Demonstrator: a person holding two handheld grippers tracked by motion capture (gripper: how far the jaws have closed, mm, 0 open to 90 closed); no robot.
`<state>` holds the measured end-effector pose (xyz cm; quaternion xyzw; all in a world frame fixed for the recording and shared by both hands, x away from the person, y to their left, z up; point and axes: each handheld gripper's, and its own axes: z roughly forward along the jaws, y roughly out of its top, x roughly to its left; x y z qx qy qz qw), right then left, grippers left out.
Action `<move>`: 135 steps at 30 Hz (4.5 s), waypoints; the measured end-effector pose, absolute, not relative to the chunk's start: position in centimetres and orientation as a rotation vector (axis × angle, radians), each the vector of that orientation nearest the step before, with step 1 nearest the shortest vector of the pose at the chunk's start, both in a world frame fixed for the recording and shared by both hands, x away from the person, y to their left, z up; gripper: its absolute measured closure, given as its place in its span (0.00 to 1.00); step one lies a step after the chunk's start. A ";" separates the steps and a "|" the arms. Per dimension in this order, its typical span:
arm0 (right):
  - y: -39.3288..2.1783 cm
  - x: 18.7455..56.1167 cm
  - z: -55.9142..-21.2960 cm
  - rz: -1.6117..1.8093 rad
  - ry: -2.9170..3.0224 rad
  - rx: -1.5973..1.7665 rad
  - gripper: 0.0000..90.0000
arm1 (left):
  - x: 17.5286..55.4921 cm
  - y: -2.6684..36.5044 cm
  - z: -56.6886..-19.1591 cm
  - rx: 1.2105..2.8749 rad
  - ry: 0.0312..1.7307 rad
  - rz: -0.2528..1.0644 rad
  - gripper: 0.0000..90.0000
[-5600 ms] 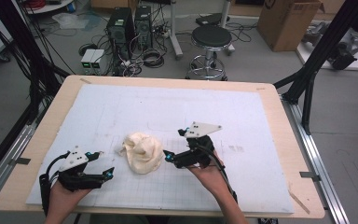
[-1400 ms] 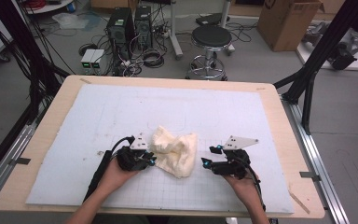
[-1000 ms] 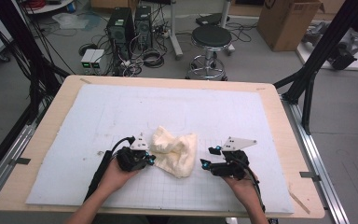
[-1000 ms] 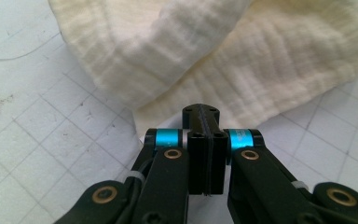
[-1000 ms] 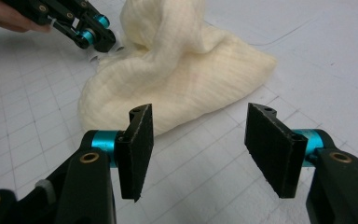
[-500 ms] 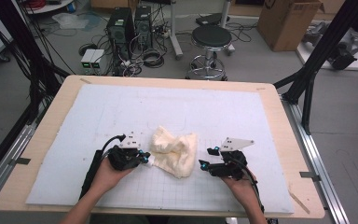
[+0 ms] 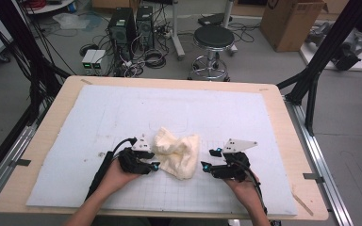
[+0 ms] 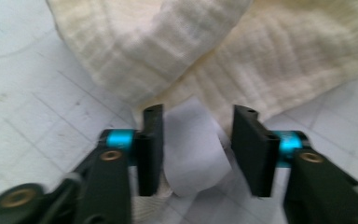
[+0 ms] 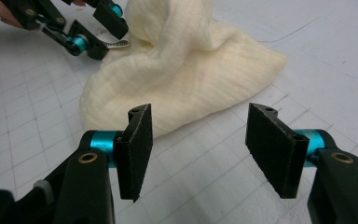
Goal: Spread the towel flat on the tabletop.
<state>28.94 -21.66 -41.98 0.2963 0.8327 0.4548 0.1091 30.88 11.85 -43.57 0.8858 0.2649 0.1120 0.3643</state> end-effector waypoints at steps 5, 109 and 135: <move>-21.6 28.8 -42.0 1.345 2.455 0.875 0.46 | 30.6 11.4 -43.5 2.283 0.671 0.304 0.80; -19.4 24.6 -43.0 1.294 2.874 0.550 0.98 | 26.4 18.5 -38.7 2.038 0.690 0.274 0.62; -18.6 31.5 -41.9 1.384 2.750 0.729 0.65 | 36.8 13.3 -40.9 2.230 0.708 0.115 0.67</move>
